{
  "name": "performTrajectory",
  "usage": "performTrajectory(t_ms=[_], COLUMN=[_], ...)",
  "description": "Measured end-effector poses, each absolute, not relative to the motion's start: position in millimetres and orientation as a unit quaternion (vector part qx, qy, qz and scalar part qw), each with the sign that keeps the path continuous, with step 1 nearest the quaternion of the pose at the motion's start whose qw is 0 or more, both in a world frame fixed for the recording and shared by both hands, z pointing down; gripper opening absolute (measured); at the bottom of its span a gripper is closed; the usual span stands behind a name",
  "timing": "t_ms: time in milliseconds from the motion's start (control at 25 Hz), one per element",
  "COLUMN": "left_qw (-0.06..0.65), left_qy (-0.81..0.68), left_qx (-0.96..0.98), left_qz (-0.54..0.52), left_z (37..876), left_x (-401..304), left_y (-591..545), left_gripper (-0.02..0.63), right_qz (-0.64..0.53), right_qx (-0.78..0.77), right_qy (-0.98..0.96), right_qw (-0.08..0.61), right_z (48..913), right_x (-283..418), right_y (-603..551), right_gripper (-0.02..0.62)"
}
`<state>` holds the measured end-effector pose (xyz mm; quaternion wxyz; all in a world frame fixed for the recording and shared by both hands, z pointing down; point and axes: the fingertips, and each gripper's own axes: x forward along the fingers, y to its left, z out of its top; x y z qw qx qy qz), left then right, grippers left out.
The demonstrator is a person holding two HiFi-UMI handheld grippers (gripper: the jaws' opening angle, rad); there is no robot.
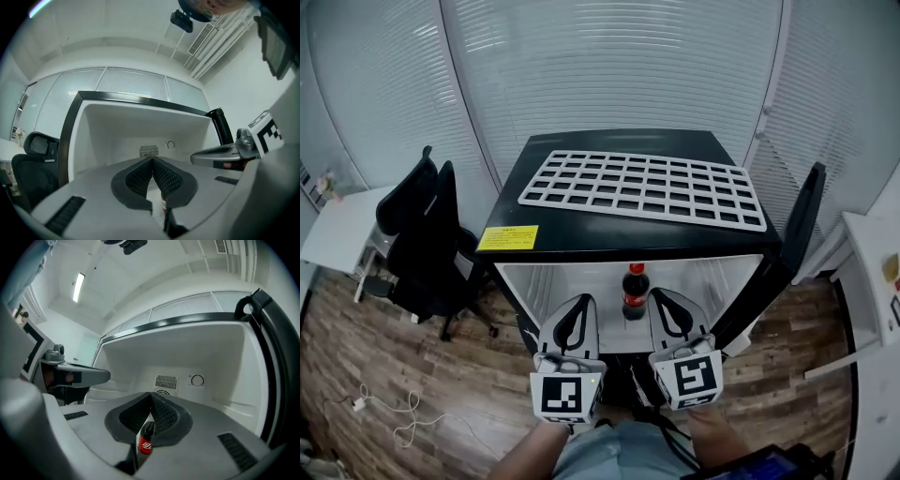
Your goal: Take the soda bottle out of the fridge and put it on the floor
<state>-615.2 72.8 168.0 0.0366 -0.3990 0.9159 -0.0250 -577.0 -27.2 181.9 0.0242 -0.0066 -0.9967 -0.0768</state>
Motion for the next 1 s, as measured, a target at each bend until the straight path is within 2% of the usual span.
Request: performTrajectory(t_ms=[80,120,200,280,560,1000], left_qw=[0.032,0.029,0.03,0.036,0.029,0.018], left_qy=[0.919,0.92,0.923,0.925,0.933,0.942], left_qx=[-0.393,-0.39,-0.384,-0.378,-0.358,-0.332], left_qz=[-0.028,-0.031,-0.027,-0.018,-0.024,-0.032], left_z=[170,170,168,166,174,182], left_x=[-621,-623,-626,-630,-642,-645], left_y=[71,71,69,68,70,75], left_gripper=[0.015,0.017,0.015,0.015,0.015,0.017], right_qz=[-0.074,-0.072,-0.069,-0.066,-0.064,-0.064], right_qx=[-0.014,-0.02,-0.032,-0.038,-0.05,-0.066], right_qy=[-0.997,-0.997,-0.997,-0.997,-0.995,-0.993], right_qw=[0.024,0.025,0.03,0.033,0.049,0.069], right_z=[184,187,191,192,207,223], right_x=[-585,-589,-599,-609,-638,-663], right_y=[-30,-31,-32,-33,-39,-43], right_gripper=[0.023,0.053,0.166,0.199,0.229,0.23])
